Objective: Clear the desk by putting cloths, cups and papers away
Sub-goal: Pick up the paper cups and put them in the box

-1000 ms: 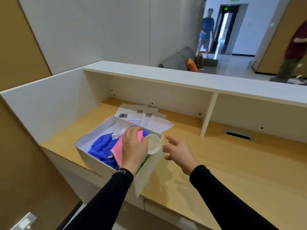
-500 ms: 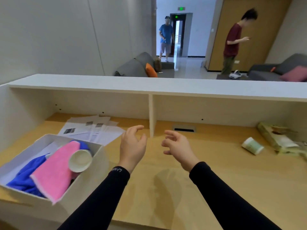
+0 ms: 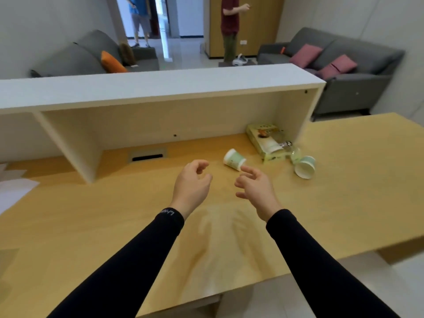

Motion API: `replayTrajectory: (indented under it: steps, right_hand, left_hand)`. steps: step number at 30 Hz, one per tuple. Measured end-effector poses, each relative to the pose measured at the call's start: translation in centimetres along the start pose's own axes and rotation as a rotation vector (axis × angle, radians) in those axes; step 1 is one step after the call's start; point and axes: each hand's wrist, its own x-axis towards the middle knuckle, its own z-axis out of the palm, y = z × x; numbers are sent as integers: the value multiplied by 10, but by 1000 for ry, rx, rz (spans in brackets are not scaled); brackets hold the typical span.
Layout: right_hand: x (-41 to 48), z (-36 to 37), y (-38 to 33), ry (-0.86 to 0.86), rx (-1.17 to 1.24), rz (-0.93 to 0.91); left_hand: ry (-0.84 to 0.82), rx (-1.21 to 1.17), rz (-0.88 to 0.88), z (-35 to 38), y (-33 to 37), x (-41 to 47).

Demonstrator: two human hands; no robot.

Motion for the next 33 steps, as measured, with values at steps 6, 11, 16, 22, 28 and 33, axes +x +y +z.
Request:
replayTrajectory:
  steps: [6,11,16,22,28,33]
  right_hand:
    - [42,-26,22,95,47,108]
    - [87,-20,27,143,65,165]
    - [135,-5,30,184,79,240]
    - [170,15,38,190,54,278]
    - [186,24,35,248,106,260]
    - [177,26,26,233,93,208]
  left_hand:
    - [-118,43,-61,50,-6,42]
    - [-181,0,-141,74,-21,94]
    - [-278,15,-213,96,-40,144]
    - [-349,-11,-257,121,-62,179]
    - [-333,-98,-274,133,-72,185]
    - [-227,-182,-306,116,-66,180]
